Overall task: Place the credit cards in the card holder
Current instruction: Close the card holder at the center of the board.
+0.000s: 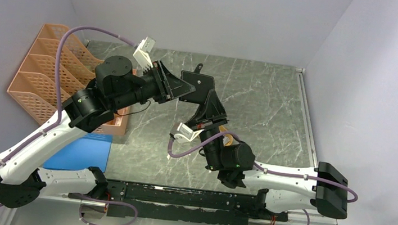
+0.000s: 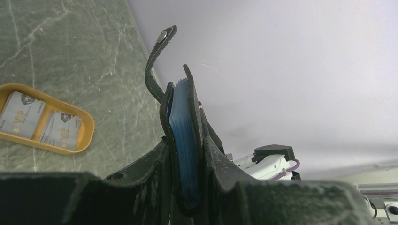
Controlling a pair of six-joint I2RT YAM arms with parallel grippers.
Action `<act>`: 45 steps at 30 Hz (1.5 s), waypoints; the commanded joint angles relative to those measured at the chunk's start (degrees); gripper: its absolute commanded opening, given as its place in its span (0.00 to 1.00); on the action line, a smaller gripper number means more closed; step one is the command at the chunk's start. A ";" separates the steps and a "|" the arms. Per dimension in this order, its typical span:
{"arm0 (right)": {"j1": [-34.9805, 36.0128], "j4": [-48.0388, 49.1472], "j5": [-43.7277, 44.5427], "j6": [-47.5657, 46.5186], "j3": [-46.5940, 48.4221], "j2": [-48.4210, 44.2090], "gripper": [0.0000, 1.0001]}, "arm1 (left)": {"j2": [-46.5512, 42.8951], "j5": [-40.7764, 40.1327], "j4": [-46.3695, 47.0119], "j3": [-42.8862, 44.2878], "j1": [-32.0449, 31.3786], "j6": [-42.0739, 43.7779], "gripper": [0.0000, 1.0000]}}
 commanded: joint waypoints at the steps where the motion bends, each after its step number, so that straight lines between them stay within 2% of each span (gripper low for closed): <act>1: 0.58 3.86 0.23 0.22 1.32 -0.38 0.00 | -0.71 1.93 2.11 -0.68 -0.14 1.18 0.07; 3: 0.96 2.81 1.36 0.74 1.92 -0.41 0.00 | -0.56 1.91 2.20 -0.75 -0.09 2.05 0.05; 4: 1.20 -0.28 3.20 1.84 2.94 -0.45 0.05 | -0.64 1.62 2.54 -1.06 -0.10 2.78 0.05; 6: 1.40 -13.31 7.79 7.80 6.31 -1.03 0.41 | -1.22 -0.96 2.14 -1.21 -0.11 4.95 0.05; 8: 1.45 -31.35 9.11 20.15 10.28 -2.66 0.60 | -2.06 -4.63 0.99 -0.92 -0.09 8.40 0.05; 10: 1.49 -54.48 6.14 38.73 15.46 -4.23 0.86 | -3.13 -9.12 -1.28 0.07 -0.01 12.93 0.05; 11: 1.45 -61.64 2.70 46.22 17.83 -4.70 0.94 | -3.59 -11.04 -2.44 0.80 0.03 15.35 0.05; 13: 0.91 -75.10 -4.37 59.97 22.37 -5.62 0.96 | -4.28 -14.11 -5.13 2.51 0.12 21.56 0.05; 16: -3.80 -86.61 -22.09 75.77 26.28 -7.41 0.96 | -5.83 -13.56 -8.56 4.60 0.15 30.32 0.05; 18: -9.82 -86.96 -37.70 83.73 25.12 -10.80 0.96 | -7.84 -10.15 -10.02 4.54 0.13 35.95 0.05; 22: -23.57 -82.10 -65.64 96.64 20.55 -17.33 0.97 | -12.67 4.60 -11.06 2.32 0.15 46.10 0.05; 24: -28.47 -77.93 -76.44 104.30 19.25 -19.32 0.97 | -14.76 11.98 -11.67 1.22 0.17 48.83 0.05; 27: -32.47 -67.67 -86.56 116.11 15.62 -22.26 0.96 | -16.71 20.02 -12.16 0.22 0.13 51.73 0.05; 33: -34.55 -52.02 -96.97 133.31 14.85 -21.74 0.97 | -17.86 33.14 -11.61 2.21 0.13 56.13 0.05; 38: -34.61 -40.34 -99.81 144.28 15.07 -19.26 0.97 | -16.28 34.97 -10.39 3.69 0.13 58.06 0.05; 45: -34.39 -41.12 -101.10 146.06 19.87 -15.66 0.94 | -13.70 36.22 -6.57 2.97 0.13 55.31 0.05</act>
